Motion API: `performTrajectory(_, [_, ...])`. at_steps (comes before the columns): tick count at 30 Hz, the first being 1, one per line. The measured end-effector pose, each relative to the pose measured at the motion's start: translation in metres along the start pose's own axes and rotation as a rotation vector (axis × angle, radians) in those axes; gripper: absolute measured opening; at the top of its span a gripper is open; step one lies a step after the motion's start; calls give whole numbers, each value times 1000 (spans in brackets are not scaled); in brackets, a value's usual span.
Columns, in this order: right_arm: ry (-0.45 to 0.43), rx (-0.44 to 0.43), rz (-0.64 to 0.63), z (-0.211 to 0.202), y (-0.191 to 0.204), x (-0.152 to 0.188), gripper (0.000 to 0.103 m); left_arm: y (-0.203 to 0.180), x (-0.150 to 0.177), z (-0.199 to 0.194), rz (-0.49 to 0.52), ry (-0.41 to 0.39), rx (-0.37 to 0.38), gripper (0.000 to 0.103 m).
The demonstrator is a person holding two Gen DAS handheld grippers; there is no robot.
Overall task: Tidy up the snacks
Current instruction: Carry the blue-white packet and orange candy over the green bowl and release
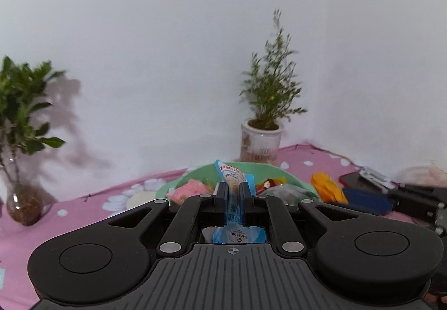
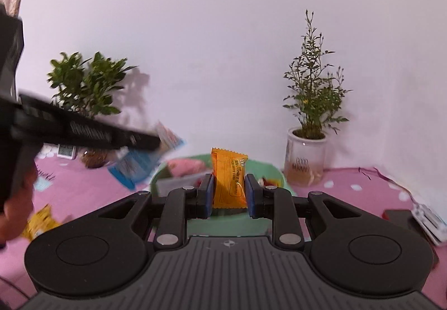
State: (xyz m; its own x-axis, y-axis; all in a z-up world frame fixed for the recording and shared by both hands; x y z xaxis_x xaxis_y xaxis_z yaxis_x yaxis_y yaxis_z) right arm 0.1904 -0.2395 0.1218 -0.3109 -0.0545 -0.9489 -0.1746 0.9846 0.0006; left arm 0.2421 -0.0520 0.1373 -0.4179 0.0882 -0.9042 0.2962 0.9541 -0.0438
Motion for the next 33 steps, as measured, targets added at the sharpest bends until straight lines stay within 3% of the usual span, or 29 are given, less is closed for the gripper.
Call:
performTrajectory(6, [33,11,-9,48,-11,-10,29,6,7,48,-5,81,-49,71])
performTrajectory(10, [57,25,-15,70,-12,-8,30,9,14,52,-3,93,-83,97])
performTrajectory(12, [71,28,-13,76,-12,-6,33,9,15,47,8,84,-90,103])
performTrajectory(14, [75,33,-4,74,-11,-2,43,8,16,43,26,75,-107,103])
performTrajectory(28, [58,40,10,17,2,17,62,-3,18,4,45,52,-142,103])
performTrajectory(33, [90,52,26,2,5,30,71,-8,23,-7,47,63,-166,103])
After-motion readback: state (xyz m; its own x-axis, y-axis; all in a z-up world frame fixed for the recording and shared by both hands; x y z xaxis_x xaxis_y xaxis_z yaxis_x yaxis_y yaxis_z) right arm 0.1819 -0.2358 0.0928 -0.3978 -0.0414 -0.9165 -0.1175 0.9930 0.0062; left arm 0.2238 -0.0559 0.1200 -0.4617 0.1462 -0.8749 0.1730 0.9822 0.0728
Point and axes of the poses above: each gripper's, at about its wrist camera, not at the fingertips, and z roughly the way its jaws point, y to its left, x to its underside, the point moved 1 cm from there along z, roughly the way its jaws point
